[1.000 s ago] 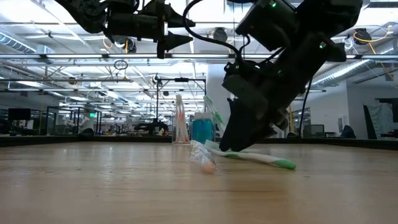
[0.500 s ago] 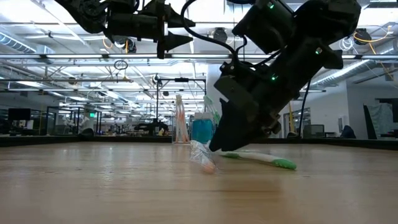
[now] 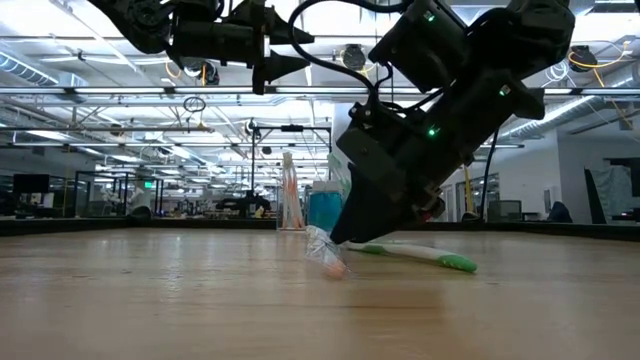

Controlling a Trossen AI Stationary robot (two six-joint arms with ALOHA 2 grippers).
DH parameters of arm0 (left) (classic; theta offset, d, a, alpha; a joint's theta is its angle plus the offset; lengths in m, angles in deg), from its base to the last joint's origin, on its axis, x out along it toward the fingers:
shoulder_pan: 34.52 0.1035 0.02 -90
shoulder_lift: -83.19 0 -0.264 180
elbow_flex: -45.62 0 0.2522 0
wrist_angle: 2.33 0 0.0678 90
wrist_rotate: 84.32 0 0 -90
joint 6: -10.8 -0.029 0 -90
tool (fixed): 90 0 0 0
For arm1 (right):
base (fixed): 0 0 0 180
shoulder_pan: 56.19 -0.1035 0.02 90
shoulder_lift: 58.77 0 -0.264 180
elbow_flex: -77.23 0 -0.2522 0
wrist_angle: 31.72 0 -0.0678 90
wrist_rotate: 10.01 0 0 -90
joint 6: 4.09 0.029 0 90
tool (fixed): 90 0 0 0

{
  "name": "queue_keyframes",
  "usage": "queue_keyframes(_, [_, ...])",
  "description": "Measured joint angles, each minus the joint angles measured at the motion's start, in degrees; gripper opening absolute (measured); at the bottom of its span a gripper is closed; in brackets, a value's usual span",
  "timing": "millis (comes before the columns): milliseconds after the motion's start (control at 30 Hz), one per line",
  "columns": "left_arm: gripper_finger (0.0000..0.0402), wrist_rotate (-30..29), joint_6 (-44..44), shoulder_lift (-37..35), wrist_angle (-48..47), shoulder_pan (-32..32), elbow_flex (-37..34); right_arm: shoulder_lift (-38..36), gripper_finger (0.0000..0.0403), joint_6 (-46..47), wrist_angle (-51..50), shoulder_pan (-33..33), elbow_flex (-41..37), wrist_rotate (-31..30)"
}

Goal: Pick & Place toothbrushing station
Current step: Put the green toothbrush into the transparent organizer

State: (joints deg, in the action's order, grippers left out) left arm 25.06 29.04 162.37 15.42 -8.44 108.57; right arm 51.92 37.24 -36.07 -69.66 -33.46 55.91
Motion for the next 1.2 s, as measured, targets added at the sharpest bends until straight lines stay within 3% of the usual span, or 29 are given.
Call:
queue_keyframes(567, [0.0237,0.0,0.0,0.0,0.0,0.0,0.0,-1.3,0.0011,-7.4,-0.9,1.1,-0.1,1.0])
queue_keyframes(900, [0.0237,0.0,0.0,0.0,0.0,0.0,0.0,-9.6,0.0005,-16.5,-0.8,2.6,-1.1,0.0])
queue_keyframes(1200, [0.0237,0.0,0.0,0.0,0.0,0.0,0.0,-16.3,0.0002,-22.0,2.0,4.8,-5.2,-6.1])
